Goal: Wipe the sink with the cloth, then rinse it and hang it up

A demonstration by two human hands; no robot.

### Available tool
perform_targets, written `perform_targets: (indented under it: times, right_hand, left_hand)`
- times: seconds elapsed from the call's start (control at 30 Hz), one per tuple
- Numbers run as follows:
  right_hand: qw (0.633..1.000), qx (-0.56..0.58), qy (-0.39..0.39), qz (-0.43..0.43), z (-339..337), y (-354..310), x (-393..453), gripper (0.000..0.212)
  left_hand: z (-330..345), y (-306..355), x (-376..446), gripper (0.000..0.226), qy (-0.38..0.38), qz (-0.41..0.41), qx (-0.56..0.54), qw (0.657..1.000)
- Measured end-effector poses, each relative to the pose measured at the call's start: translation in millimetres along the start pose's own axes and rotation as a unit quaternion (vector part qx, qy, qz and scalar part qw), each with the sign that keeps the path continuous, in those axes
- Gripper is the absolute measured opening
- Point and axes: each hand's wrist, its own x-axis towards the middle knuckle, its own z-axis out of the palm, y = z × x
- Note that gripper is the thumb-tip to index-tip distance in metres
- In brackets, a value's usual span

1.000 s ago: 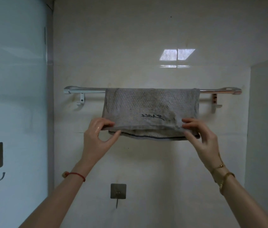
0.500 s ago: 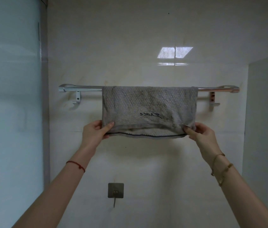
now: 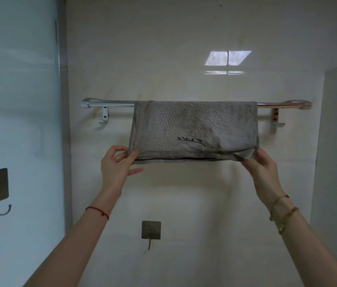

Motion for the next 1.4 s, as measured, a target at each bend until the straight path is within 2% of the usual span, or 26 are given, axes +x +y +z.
perform_targets:
  times: [0.07, 0.2, 0.33, 0.5, 0.67, 0.77, 0.83, 1.0, 1.13, 1.4]
  right_hand:
    - [0.999, 0.034, -0.020, 0.015, 1.7, -5.7, 2.5, 0.023]
    - [0.999, 0.038, 0.003, 0.024, 0.3, -3.2, 6.0, 0.016]
    - [0.999, 0.024, 0.027, 0.013, -3.1, 2.3, -0.2, 0.020]
    - [0.993, 0.088, 0.070, 0.047, -4.7, -0.3, -3.6, 0.032]
    - [0.994, 0.084, 0.044, 0.061, -10.1, -2.1, -2.1, 0.018]
    - [0.993, 0.094, 0.040, 0.065, -11.4, -1.1, -2.5, 0.012]
    - [0.991, 0.105, 0.043, 0.066, -10.4, -0.7, -3.7, 0.012]
    - [0.991, 0.104, 0.042, 0.068, -6.9, -0.1, -6.8, 0.006]
    - [0.993, 0.083, 0.048, 0.069, -6.9, 1.3, -6.6, 0.005]
    - [0.995, 0.040, 0.064, 0.062, -9.7, 11.2, -2.0, 0.012]
  left_hand:
    - [-1.2, -1.6, -1.9, 0.019, -0.007, -0.015, -0.031, 0.999]
    - [-2.3, -5.4, -3.5, 0.017, -0.018, -0.039, -0.071, 0.997]
    - [-2.2, -6.6, -4.3, 0.014, -0.019, -0.074, -0.103, 0.992]
    - [0.2, -3.2, -3.1, 0.013, -0.016, -0.115, -0.121, 0.986]
    - [-6.4, -5.9, -6.6, 0.012, -0.054, -0.137, -0.132, 0.980]
    - [-6.5, -8.0, -3.2, 0.005, -0.037, -0.145, -0.132, 0.980]
    - [-5.1, -10.5, -0.7, 0.012, -0.025, -0.152, -0.142, 0.978]
    - [-1.5, -15.4, -3.1, 0.023, -0.008, -0.141, -0.160, 0.977]
    - [0.1, -16.4, -2.5, 0.021, -0.004, -0.133, -0.166, 0.977]
    - [-11.4, -18.1, 3.1, 0.035, -0.045, -0.106, -0.137, 0.984]
